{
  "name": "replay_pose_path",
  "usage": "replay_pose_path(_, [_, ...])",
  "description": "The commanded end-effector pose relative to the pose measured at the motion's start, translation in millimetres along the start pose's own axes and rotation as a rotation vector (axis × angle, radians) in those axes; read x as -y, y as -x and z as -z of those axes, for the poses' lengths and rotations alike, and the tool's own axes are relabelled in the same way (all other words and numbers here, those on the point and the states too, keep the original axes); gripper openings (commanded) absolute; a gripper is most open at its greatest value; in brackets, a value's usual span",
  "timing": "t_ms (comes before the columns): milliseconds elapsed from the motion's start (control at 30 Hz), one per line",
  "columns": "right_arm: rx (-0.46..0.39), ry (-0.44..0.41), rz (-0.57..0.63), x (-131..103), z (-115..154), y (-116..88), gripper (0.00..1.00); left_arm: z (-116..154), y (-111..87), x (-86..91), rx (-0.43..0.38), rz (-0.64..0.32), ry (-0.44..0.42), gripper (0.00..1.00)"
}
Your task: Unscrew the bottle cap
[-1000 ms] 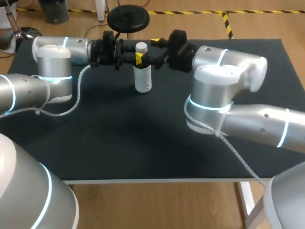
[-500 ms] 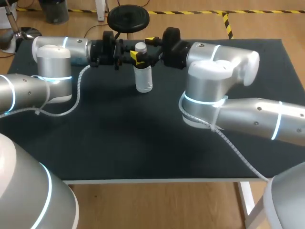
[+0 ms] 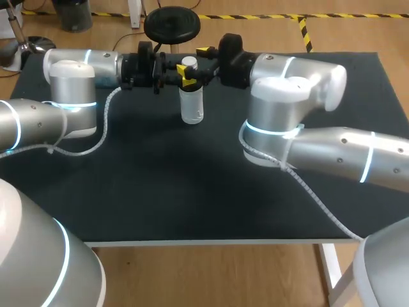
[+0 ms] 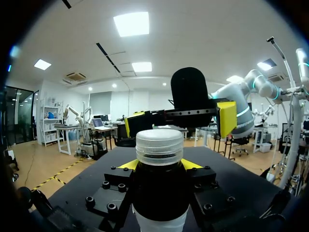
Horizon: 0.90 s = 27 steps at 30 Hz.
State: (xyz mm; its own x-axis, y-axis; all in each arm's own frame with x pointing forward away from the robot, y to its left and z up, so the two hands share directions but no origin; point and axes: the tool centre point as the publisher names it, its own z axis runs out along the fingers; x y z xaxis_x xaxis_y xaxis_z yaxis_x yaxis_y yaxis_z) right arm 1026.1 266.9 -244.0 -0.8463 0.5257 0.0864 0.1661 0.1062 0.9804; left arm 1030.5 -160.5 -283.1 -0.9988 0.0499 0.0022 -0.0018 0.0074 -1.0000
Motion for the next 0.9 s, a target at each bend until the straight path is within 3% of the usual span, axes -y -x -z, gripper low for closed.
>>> replay_pose_path(33, [0.003,0.009,0.0,2,-6,-1,1.0,-1,-0.2,-0.6,0.003,-0.003,-0.002,0.0])
replay_pose_path(600, [0.024,0.02,-0.01,7,-20,8,0.98,-1,-0.2,-0.6,0.003,-0.003,-0.002,0.0])
replay_pose_path(900, [0.024,0.028,-0.012,7,-20,8,0.48,-1,-0.2,-0.6,0.003,-0.003,-0.002,0.0])
